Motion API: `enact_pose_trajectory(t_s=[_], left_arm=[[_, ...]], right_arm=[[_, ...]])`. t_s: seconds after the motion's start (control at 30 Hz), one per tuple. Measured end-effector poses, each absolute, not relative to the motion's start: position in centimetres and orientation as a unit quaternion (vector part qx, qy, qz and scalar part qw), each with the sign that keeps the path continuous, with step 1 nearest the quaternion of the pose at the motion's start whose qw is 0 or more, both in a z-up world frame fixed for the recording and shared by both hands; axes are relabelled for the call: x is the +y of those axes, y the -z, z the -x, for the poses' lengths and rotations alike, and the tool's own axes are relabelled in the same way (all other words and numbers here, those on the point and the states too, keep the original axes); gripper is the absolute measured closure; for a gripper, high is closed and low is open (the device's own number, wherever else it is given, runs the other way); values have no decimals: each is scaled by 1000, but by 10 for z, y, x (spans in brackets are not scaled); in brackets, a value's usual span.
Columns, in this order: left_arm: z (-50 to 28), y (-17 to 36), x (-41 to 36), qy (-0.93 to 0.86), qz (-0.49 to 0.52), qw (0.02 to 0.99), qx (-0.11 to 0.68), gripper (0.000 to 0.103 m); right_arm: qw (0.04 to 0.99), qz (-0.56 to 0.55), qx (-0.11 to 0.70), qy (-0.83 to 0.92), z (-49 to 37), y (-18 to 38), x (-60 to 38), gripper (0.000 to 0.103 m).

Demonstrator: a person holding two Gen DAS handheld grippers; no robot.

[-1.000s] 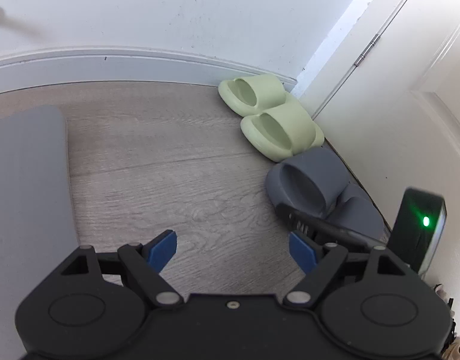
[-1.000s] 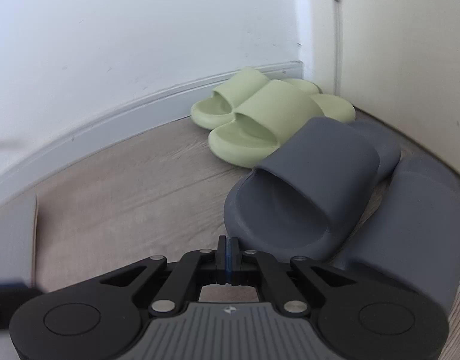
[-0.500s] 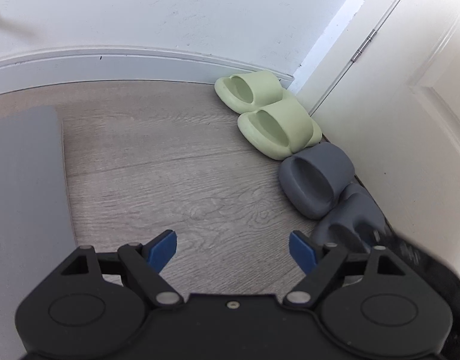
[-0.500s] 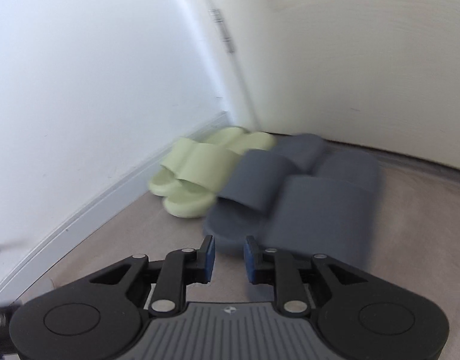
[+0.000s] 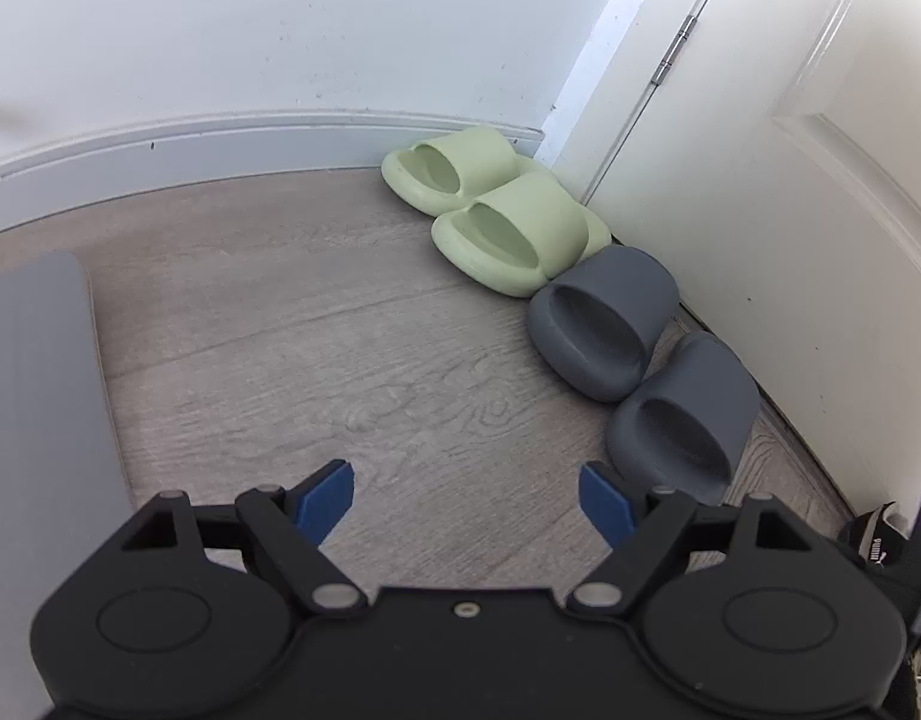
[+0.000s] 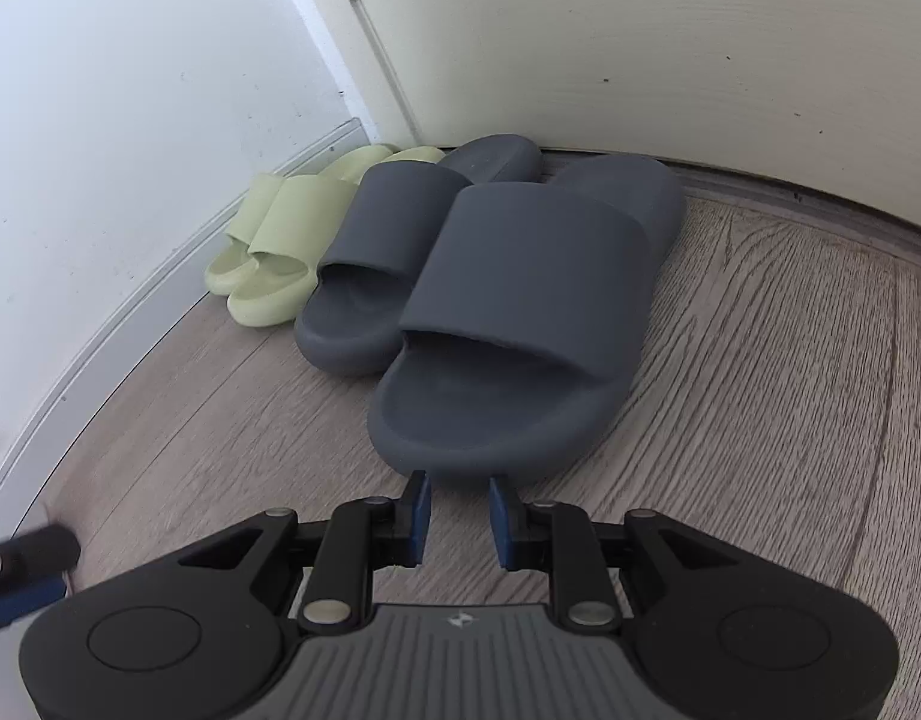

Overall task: Organize scattered shoes
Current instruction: 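Push the grey slides against the wall next to the green slides, then move the right tool to the black Pumas and grasp both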

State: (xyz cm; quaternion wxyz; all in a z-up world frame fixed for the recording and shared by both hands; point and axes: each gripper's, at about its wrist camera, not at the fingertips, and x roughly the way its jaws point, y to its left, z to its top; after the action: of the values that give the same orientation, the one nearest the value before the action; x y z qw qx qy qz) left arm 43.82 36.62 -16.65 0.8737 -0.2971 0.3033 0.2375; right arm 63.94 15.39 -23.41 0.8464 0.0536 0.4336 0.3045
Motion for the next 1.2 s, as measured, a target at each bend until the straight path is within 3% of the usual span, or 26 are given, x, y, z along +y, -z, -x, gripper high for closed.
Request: enact_pose_trajectory(t_s=[0.27, 0.43, 0.6, 0.87, 0.93, 1.0, 1.2], left_arm=[[-444, 171, 362, -229, 289, 873, 318, 20], [-444, 165, 353, -224, 269, 882, 316, 20], [-448, 163, 340, -211, 246, 889, 322, 20], [-464, 161, 300, -179, 185, 906, 337, 20], [-468, 161, 288, -174, 156, 911, 341, 20], [-474, 163, 276, -167, 128, 914, 346, 20], [-486, 176, 264, -151, 130, 910, 363, 20]], right_arm=[[843, -114, 431, -300, -635, 227, 113, 78], [868, -131, 401, -263, -613, 206, 53, 59], [912, -122, 349, -178, -596, 188, -22, 48], [945, -90, 308, -67, -616, 172, -104, 50], [952, -58, 294, -59, -632, 162, -107, 64], [953, -49, 291, -60, -656, 153, -113, 65], [906, -99, 403, -85, -758, 169, -120, 63]])
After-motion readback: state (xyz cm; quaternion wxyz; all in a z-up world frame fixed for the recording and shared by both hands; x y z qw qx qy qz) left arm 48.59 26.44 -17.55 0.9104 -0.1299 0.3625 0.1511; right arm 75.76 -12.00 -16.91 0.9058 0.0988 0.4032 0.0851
